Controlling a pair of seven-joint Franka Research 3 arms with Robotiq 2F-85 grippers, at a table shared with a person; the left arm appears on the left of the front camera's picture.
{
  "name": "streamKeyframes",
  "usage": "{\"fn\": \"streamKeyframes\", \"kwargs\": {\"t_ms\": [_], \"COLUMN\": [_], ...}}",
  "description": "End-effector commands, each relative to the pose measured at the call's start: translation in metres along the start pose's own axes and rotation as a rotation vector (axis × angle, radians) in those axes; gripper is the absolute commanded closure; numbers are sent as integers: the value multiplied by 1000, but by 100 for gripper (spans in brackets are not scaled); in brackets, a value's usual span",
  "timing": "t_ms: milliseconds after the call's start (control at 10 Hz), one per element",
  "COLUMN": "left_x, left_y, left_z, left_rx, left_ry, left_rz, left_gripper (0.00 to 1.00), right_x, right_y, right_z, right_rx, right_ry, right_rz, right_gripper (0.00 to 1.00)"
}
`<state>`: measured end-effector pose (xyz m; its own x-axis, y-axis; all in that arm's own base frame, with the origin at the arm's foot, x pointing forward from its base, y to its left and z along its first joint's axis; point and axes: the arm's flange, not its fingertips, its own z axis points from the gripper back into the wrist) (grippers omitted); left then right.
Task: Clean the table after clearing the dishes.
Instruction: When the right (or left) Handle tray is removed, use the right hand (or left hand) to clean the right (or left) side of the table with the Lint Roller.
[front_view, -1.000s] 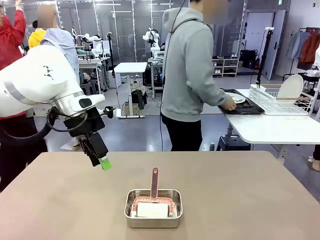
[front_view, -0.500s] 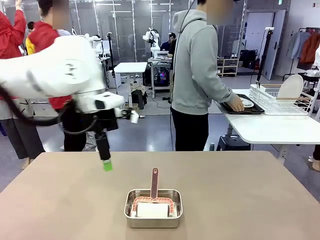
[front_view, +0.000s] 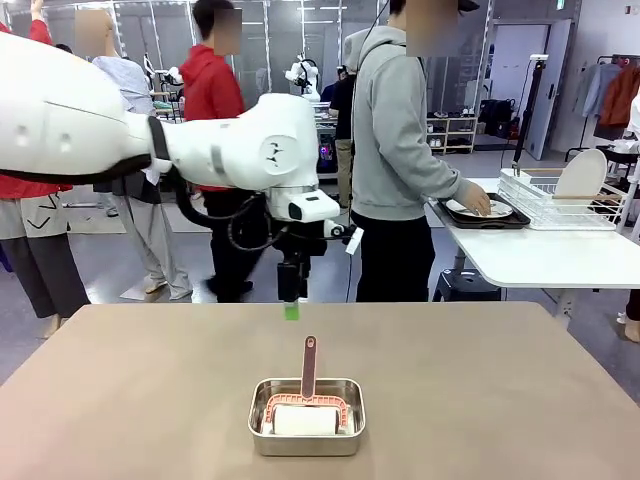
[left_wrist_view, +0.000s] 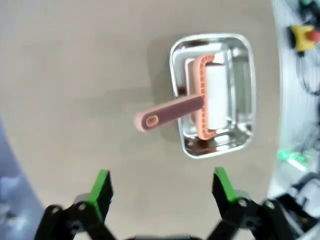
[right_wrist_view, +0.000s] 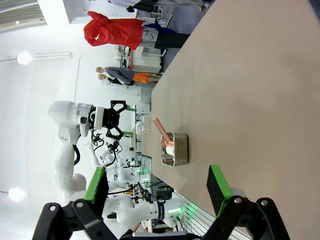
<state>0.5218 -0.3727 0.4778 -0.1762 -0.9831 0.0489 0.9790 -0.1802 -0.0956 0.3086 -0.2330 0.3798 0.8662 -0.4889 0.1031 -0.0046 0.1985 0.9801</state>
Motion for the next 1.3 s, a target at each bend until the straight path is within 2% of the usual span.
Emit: {"fn": "streamKeyframes", "kwargs": {"t_ms": [0, 100, 300, 600, 700, 1200], "left_x": [18, 24, 25, 13, 12, 15], "left_y": [28, 40, 47, 56, 59, 56], "left_z": [10, 0, -28, -52, -57, -94], "left_rx": [-80, -158, -248, -328, -353, -458], "left_ry": [58, 29, 45, -1, -30, -53], "left_rz": [-35, 11, 65, 162, 161, 170], "left_gripper": [0, 0, 0, 0, 0, 0], "right_x": [-1, -1, -1, -1, -1, -1], "right_y": [4, 4, 4, 4, 4, 4], "right_z": [0, 0, 0, 0, 0, 0], "right_rx": [15, 15, 15, 15, 15, 15], "right_ry": [-11, -11, -11, -11, -11, -11], "right_rz": [3, 3, 3, 3, 3, 3], "right_gripper": [0, 0, 0, 0, 0, 0]}}
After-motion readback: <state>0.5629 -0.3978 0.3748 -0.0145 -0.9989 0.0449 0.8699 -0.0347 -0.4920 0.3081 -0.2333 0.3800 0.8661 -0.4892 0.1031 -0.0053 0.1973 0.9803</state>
